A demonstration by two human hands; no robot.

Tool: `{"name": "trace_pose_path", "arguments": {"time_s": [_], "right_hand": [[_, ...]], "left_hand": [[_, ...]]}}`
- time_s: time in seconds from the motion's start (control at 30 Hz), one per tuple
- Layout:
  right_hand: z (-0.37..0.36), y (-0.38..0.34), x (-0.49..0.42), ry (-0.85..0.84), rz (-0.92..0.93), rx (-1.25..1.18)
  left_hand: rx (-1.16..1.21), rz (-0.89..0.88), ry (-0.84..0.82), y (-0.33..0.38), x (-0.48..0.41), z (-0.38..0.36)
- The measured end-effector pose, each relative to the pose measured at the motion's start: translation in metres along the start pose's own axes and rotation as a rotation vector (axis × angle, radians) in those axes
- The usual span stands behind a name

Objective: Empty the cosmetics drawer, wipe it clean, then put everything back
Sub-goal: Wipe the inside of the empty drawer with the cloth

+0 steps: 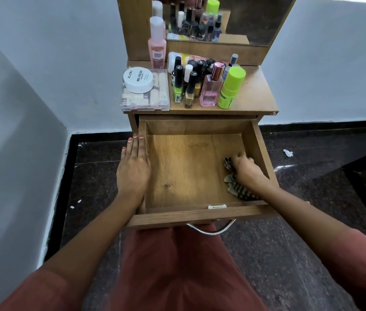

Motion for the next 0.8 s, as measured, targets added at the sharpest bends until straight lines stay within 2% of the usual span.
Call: {"name": "trace_pose_path", "arguments": {"time_s": [0.13,0.2,0.33,0.57,0.7,0.8], "right_hand": [[0.020,0.005,-0.034,0.124,0.000,-0.162],[0.034,0.002,-0.048,0.166,0.031,-0.155],[0.046,-0.006,-0.062,0.113,0.121,-0.026],[0.021,0.004,-0.017,-0.003,0.116,0.278],[0.003,0.002,0.011,0.029,0.187,0.463],[-0.004,0.002,0.017,0.053,0.179,0.485]], "left_hand": [[0.001,0.001,-0.002,0.000,-0.001,0.001],[-0.004,0.003,-0.015,0.000,-0.001,0.000],[0.003,0.005,-0.023,0.000,-0.001,0.001],[0.026,0.004,-0.021,-0.001,-0.001,0.001],[0.026,0.005,-0.013,0.000,0.000,0.001],[0.022,0.008,-0.014,0.000,0.000,0.001]]}}
Point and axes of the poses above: each hand's wrist, its own x-axis away from the middle knuckle, its own z-axis out of the back of the hand, y = z × x, the point moved 7 cm from there along -x, towards the middle knuckle, and after that the axes turned 3 degrees about -x, right-handed, at the moved point
